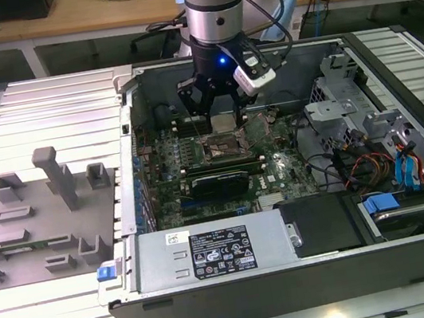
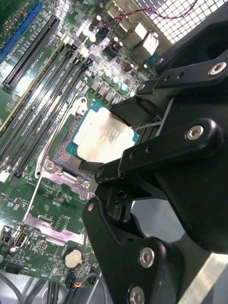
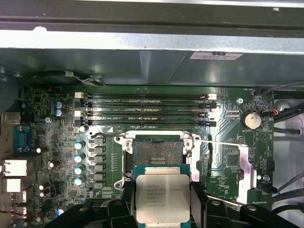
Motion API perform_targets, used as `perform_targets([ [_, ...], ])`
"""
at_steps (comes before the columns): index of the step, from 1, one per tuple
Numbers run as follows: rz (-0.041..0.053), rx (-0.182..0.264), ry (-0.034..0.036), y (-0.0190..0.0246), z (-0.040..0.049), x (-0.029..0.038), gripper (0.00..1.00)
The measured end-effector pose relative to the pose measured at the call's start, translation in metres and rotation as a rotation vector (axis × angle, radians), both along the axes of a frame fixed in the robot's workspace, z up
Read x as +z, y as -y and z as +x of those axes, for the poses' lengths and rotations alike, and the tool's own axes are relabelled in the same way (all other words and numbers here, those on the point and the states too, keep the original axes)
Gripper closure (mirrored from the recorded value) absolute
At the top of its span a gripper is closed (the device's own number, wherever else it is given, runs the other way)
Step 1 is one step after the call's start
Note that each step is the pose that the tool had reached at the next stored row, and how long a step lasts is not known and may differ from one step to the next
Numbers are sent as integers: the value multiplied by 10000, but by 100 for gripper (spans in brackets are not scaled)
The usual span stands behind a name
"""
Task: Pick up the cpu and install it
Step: 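Place the cpu into insertion slot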
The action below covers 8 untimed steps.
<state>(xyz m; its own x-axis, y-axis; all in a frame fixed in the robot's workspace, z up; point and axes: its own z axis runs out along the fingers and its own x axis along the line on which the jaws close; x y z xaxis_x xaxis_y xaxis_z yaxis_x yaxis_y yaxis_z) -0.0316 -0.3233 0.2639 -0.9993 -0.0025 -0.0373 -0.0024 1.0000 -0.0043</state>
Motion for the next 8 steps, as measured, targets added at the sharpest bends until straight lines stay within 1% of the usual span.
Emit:
perform_targets([
  [8, 0, 0, 0, 0, 0, -5, 45],
])
